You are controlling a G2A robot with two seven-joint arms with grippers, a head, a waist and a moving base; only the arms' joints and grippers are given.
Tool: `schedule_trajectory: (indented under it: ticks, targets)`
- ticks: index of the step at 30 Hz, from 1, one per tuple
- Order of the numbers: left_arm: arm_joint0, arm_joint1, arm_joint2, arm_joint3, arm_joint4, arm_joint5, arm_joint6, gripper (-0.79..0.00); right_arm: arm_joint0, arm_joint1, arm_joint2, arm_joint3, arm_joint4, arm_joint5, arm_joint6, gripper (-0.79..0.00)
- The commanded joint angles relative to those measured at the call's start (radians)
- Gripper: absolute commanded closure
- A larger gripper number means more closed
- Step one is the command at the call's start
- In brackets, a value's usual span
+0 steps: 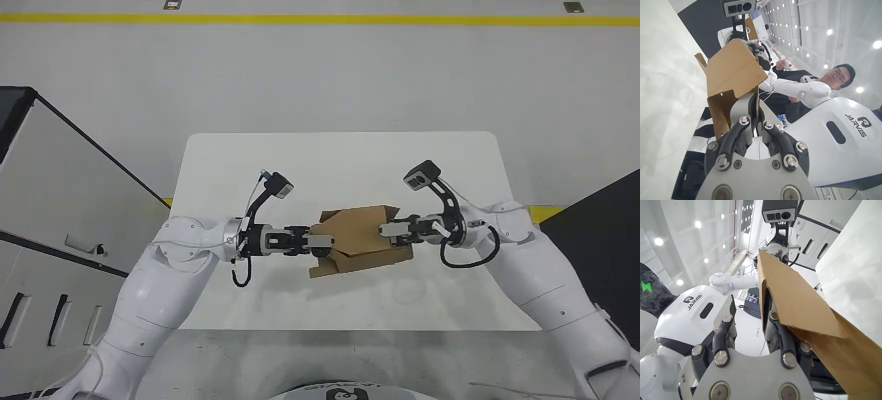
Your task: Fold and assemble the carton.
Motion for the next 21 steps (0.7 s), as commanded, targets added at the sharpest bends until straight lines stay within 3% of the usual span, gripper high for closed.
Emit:
schedule_trajectory:
  ticks: [1, 14, 17, 19, 21]
  targets:
    - [0.003, 0.001, 0.001, -0.002, -0.003, 0.001, -0.001, 0.000, -0.002, -0.002, 0.001, 0.000, 0.000, -0.001, -0.001, -0.219]
    - [0.014, 0.006, 0.010, -0.018, -0.006, 0.003, 0.007, 0.000, -0.018, -0.013, 0.015, -0.015, -0.019, 0.000, 0.000, -0.194]
    - [0.020, 0.007, 0.008, -0.024, 0.000, 0.001, 0.018, 0.000, -0.023, -0.015, 0.016, -0.018, -0.020, 0.000, 0.000, -0.120]
    - [0.025, 0.008, 0.008, -0.030, 0.004, 0.003, 0.020, 0.000, -0.027, -0.016, 0.019, -0.016, -0.020, -0.001, -0.001, 0.000]
    - [0.029, 0.010, 0.008, -0.035, 0.006, 0.006, 0.020, 0.000, -0.030, -0.017, 0.020, -0.015, -0.024, -0.003, -0.003, 0.000]
